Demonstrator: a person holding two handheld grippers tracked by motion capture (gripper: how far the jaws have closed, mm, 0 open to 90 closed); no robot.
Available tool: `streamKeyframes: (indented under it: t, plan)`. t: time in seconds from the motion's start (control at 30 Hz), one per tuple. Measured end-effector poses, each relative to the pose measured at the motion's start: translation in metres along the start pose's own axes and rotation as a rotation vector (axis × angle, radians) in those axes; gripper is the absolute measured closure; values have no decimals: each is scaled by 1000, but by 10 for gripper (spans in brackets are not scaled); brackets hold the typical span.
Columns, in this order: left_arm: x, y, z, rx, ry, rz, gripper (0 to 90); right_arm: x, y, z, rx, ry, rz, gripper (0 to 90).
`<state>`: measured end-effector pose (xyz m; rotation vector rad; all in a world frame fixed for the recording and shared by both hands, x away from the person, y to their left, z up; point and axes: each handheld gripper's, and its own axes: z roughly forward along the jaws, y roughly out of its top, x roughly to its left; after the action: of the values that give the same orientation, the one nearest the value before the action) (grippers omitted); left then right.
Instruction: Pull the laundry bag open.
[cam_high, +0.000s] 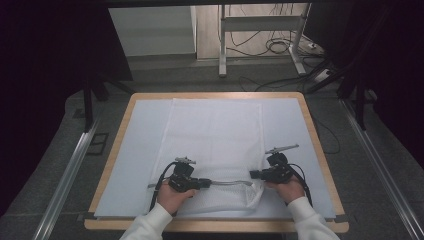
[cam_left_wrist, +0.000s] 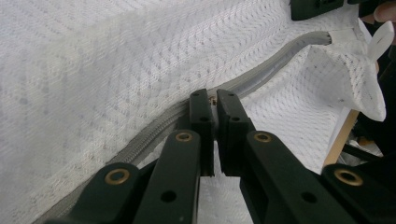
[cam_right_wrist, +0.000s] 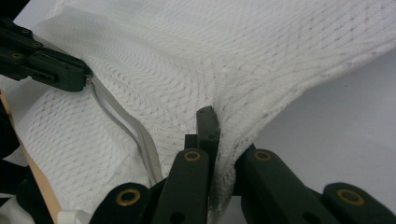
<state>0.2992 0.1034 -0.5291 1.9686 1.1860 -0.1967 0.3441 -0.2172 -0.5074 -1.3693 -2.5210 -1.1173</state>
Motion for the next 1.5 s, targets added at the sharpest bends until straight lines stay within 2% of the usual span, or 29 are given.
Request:
streamKeyframes:
  t: [0.43, 0.77, 1.1, 1.5]
  plan:
    - [9, -3, -12, -17, 16, -22, 870, -1, 0, 0, -4, -4, 1, 887]
    - [13, -3, -19, -15, 10, -25, 870, -1, -1, 0, -9, 1, 2, 887]
    - [16, -6, -21, -11, 31, -29, 870, -2, -1, -1, -14, -7, -1, 887]
    - [24, -10, -31, -26, 45, -44, 869, -2, -1, -3, -22, -14, 3, 887]
